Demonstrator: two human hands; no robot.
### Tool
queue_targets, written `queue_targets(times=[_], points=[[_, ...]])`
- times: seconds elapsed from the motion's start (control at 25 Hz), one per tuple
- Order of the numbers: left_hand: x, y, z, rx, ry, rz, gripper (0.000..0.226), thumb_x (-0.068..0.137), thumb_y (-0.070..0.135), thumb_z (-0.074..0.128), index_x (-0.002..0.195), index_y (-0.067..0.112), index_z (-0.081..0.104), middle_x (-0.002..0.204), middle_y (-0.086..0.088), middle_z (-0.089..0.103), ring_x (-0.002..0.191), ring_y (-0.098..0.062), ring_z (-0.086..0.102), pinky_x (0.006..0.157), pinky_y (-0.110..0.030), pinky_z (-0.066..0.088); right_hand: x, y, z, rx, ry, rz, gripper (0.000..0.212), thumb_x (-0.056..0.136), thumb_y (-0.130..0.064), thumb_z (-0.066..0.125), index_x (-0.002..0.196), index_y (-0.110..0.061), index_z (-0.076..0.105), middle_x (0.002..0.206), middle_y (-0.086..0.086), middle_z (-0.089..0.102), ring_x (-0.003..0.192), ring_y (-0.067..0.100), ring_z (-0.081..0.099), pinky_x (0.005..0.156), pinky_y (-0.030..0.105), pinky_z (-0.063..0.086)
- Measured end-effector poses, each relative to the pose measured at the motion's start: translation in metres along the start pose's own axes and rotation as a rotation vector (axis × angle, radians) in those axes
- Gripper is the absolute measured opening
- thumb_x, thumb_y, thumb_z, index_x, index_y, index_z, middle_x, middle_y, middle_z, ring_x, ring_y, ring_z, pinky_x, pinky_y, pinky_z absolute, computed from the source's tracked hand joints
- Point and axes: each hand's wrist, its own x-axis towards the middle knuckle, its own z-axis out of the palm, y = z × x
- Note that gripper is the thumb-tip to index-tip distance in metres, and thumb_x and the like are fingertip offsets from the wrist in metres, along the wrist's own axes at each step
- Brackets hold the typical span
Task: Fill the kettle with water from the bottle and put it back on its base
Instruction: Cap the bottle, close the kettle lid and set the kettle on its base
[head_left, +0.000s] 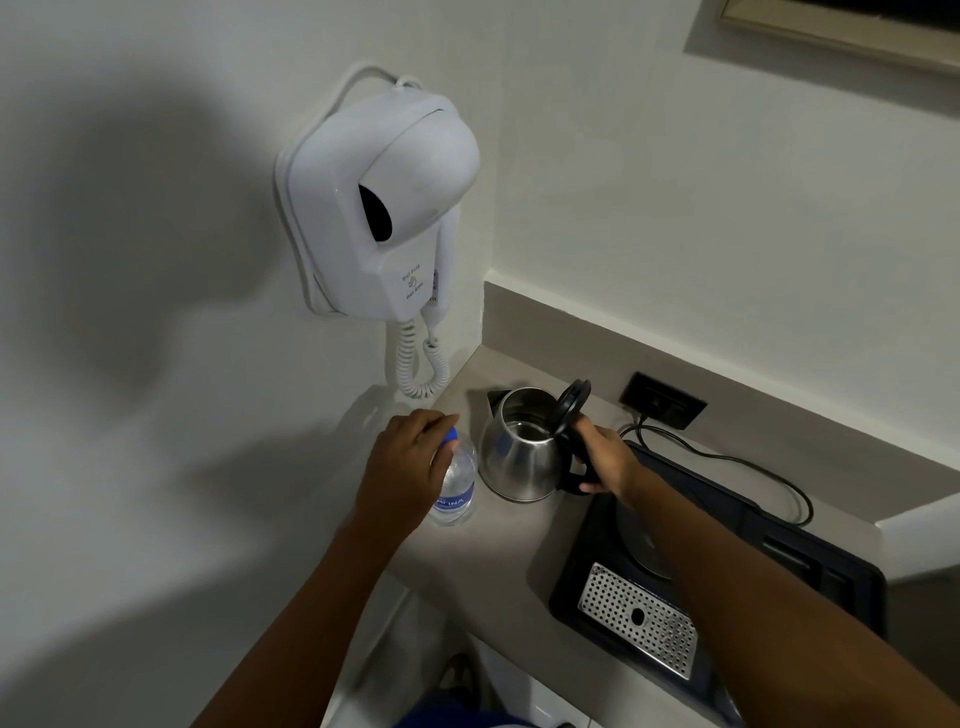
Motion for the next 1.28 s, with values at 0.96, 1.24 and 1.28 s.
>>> queue_targets(times=[0.96,1.24,1.28], points=[[0.059,0.071,0.101,-0.022,-0.647,-0.227,0.072,0.093,0.003,0.046,0.147,-0.003,-0.002,0.158,-0.021,-0.008,0.145,-0.031,-0.010,0.119,-0.038,0.002,0.024,-0.017,0.014,-0.283,0.125,0.084,0.088,0.063,-0.081,0.063,0.115,-0.011,0.055,0.109,0.010,0.055,0.094,0.031,0.058,0.050,0.035,0.055],[0.068,0.074,0.106,0.114,-0.698,-0.188,0.065,0.094,0.006,0.042,0.147,-0.004,0.006,0.158,-0.022,0.001,0.145,-0.033,-0.002,0.118,-0.037,0.004,0.010,0.004,-0.006,-0.280,0.023,-0.117,0.042,0.088,-0.045,0.067,0.106,-0.007,0.059,0.097,0.014,0.063,0.084,0.031,0.068,0.064,0.049,0.063],[0.070,0.073,0.105,0.092,-0.681,-0.188,0.062,0.094,0.006,0.042,0.147,-0.004,0.012,0.158,-0.020,0.006,0.145,-0.032,0.003,0.118,-0.037,0.007,0.007,0.003,-0.005,-0.268,0.019,-0.114,0.041,0.089,-0.043,0.066,0.106,-0.006,0.060,0.100,0.016,0.063,0.087,0.033,0.068,0.066,0.049,0.063]])
